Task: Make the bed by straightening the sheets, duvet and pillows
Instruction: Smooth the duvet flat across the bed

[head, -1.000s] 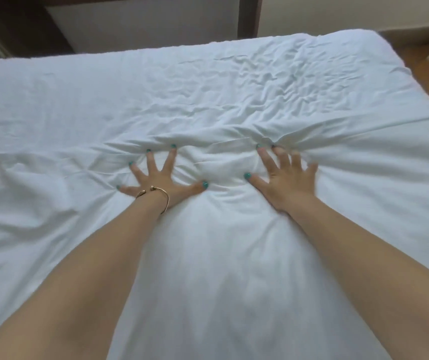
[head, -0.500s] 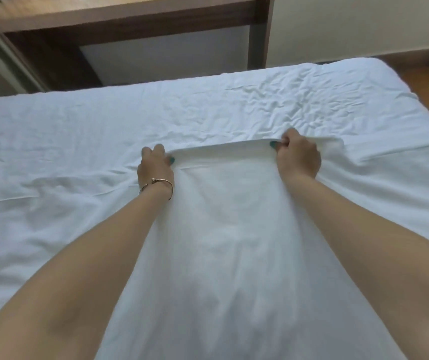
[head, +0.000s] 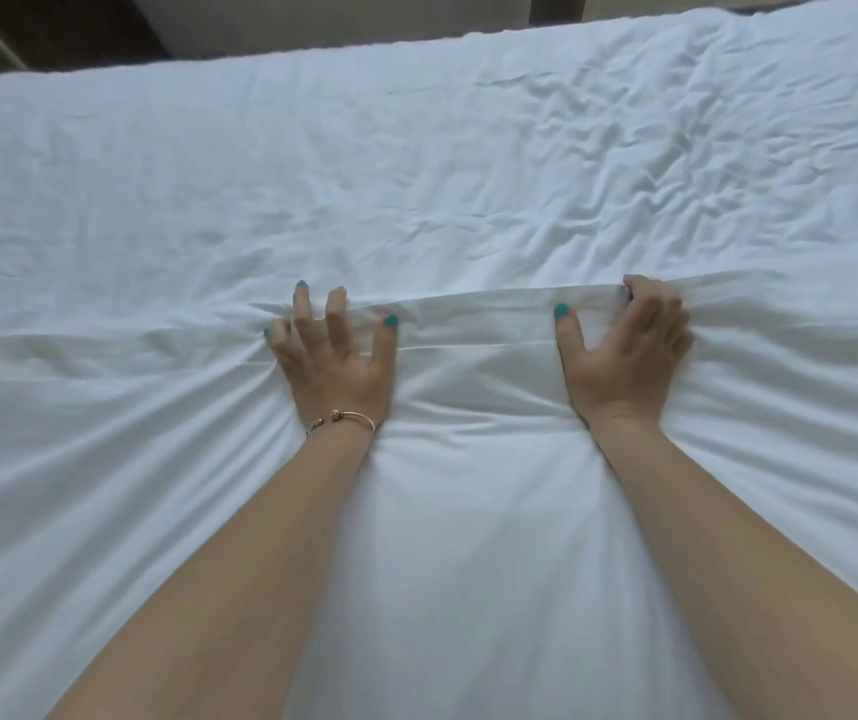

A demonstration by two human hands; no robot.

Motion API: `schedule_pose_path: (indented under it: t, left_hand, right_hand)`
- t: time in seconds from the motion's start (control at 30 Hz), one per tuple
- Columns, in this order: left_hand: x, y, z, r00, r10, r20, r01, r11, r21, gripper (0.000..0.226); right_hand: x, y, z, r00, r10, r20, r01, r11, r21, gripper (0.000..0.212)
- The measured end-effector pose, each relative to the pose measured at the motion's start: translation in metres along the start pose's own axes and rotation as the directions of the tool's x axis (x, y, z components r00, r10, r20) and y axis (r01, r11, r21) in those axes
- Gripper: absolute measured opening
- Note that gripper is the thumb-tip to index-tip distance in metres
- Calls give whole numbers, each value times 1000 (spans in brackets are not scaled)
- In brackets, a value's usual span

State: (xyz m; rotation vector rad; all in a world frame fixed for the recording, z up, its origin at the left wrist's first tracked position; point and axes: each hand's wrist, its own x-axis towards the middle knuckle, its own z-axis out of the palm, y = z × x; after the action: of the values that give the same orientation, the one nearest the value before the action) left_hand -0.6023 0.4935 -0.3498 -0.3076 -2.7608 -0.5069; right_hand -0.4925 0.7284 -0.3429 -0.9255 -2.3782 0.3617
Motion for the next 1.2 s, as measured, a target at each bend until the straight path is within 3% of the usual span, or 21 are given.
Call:
schedule_pose_path:
  t: [0.07, 0.2, 0.23, 0.3, 0.37, 0.43, 0.53, 0.6, 0.67, 0.7, 0.77, 0.93, 1.07, 1.13, 1.2]
  left_hand:
    - [3, 7, -9, 998, -29, 62, 29, 1000, -12, 58]
    - [-11, 10, -66, 995, 22, 95, 5, 962, -273, 61]
    - [-25, -2, -82, 995, 30, 95, -9, 976, -217, 62]
    - [-56, -36, -111, 987, -18, 162, 6, 997, 76, 68]
    - [-74, -64, -132, 923, -155, 353, 50, 956, 288, 81]
    - [-64, -78, -129, 848, -194, 493, 4, 933, 360, 90]
    - [-40, -79, -109, 849, -153, 506, -26, 944, 328, 89]
    - [-41, -86, -94, 885, -128, 447, -13, 955, 298, 86]
    - [-46, -94, -84, 913, -102, 395, -13, 960, 279, 85]
    - [-47, -95, -81, 920, -91, 381, -18, 962, 273, 85]
    - [-45, -96, -76, 924, -84, 374, -22, 963, 269, 85]
    - [-39, -93, -76, 886, -121, 448, 0, 965, 261, 85]
    - [-33, -94, -115, 755, -94, 649, -72, 972, 225, 80]
    - [-52, -101, -158, 700, -15, 714, -102, 987, 121, 69]
    - [-99, -114, -215, 745, 49, 665, -71, 997, 6, 62]
  right_hand:
    - [2, 4, 2, 1000, 14, 26, -15, 999, 46, 59]
    - [1, 7, 4, 996, 42, 75, -48, 995, 85, 60]
    - [3, 6, 4, 994, 53, 92, -61, 994, 91, 62]
    - [6, 4, 2, 988, 75, 135, -84, 994, 64, 65]
    - [10, 1, -7, 972, 113, 206, -123, 992, 32, 76]
    - [19, -17, -22, 933, 199, 300, -203, 979, -18, 89]
    - [15, -76, -54, 929, 250, 274, -245, 968, -55, 81]
    - [-22, -122, -69, 964, -19, 266, 3, 998, 61, 68]
    - [-81, -146, -63, 854, -316, 414, 340, 940, 17, 59]
    - [-102, -145, -54, 789, -349, 505, 423, 905, -35, 58]
    - [-114, -131, -31, 728, -248, 640, 419, 899, -128, 61]
    - [-107, -122, -6, 705, -211, 678, 449, 872, -196, 60]
    - [-105, -136, -19, 672, -129, 729, 414, 882, -226, 56]
    - [-106, -150, -33, 677, -18, 736, 346, 890, -297, 54]
    - [-134, -172, -66, 717, 119, 687, 138, 942, -307, 53]
